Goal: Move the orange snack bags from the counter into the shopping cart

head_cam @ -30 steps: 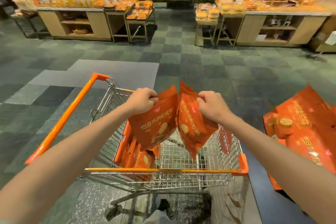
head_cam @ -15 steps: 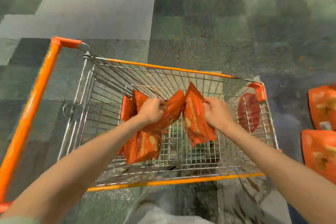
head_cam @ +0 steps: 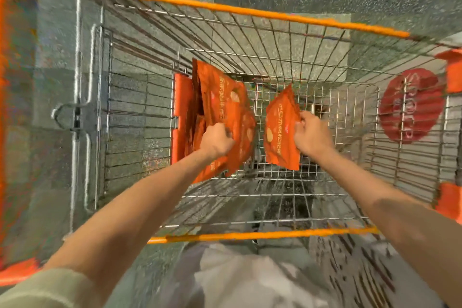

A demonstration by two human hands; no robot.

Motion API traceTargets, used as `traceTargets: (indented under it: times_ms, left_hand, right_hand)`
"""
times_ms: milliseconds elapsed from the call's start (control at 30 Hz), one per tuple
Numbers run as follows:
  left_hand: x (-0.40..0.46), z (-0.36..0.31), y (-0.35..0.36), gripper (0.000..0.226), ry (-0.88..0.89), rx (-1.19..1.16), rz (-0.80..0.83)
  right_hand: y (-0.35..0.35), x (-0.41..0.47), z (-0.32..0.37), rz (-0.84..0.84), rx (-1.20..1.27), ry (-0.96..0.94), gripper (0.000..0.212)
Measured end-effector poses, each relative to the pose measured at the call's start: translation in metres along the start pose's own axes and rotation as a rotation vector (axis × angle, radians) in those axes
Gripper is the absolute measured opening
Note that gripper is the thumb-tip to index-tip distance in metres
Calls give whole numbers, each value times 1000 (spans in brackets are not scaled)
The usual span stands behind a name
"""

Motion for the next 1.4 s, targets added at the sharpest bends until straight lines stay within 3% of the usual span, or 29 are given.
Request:
traceTargets:
  times_ms: [167, 400, 733, 833, 1133, 1400]
  left_hand:
    - [-1, 14, 6, 9, -61, -3, 87]
    - [-10, 8, 3, 1, 29, 124, 165]
    - [-13, 48, 3, 16, -127, 196, 265]
    - [-10, 56, 1, 11, -153, 163, 234]
    - [-4, 64, -3, 32, -189, 51, 162]
    - [-15, 48, -30, 28, -171, -75, -24]
  right_hand:
    - [8, 15, 19, 46, -65, -2, 13]
    - [28, 50, 49, 53, -29, -21, 18]
    - [59, 72, 100, 42, 80, -92, 20]
    - [64, 75, 110, 61, 74, -119, 19]
    - [76, 78, 130, 428, 228, 0, 40]
    - [44, 50, 113, 472, 212, 28, 39]
Point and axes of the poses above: each hand's wrist, its own x-axis towards the middle knuckle, its own y-axis out of the palm, z = x × y, the point moved 4 cm from there along x, towards the middle knuckle, and after that the axes turned 1 degree about y, right-handed, at the moved point
